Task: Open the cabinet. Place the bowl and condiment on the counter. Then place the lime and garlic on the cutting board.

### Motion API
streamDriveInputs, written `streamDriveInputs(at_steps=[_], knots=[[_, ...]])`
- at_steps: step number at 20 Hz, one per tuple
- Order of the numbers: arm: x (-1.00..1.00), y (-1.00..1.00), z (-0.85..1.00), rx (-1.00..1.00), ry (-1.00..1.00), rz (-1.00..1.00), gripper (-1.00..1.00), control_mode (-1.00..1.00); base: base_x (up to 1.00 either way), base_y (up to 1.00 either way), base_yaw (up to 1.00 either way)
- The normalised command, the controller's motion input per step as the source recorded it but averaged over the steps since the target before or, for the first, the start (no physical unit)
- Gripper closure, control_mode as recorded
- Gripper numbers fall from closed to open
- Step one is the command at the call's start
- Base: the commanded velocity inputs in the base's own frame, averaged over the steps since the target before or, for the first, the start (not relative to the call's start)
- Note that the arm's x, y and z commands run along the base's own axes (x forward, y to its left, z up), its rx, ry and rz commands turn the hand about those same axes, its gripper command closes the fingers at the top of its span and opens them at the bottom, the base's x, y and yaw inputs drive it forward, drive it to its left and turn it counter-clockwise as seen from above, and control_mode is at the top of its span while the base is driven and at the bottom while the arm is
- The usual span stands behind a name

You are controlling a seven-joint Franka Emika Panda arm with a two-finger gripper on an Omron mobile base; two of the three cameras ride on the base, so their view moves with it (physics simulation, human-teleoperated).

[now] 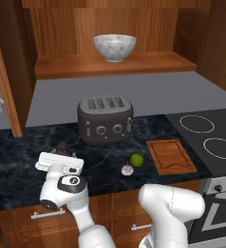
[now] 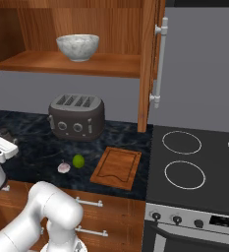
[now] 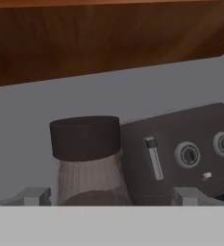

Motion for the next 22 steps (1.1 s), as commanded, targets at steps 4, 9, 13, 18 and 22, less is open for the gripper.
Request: streamDriveInputs(at_steps=[4,9,13,18,22], knots=[[-0.01,0.00,0.00,0.00,0.00,-0.02,-1.00,-1.00,0.00,0.00,0.00],[-0.10,0.00,0.00,0.00,0.00,-0.02,-1.00,-1.00,0.00,0.00,0.00],[-0.17,0.00,0.07,0.00,-0.01,-0.03,-1.00,-1.00,0.00,0.00,0.00],[-0.02,0.00,0.16,0.00,-0.04,0.00,-1.00,-1.00,0.00,0.00,0.00],[0.00,0.00,0.18,0.00,-0.05,0.00,-1.00,-1.00,0.00,0.00,0.00]])
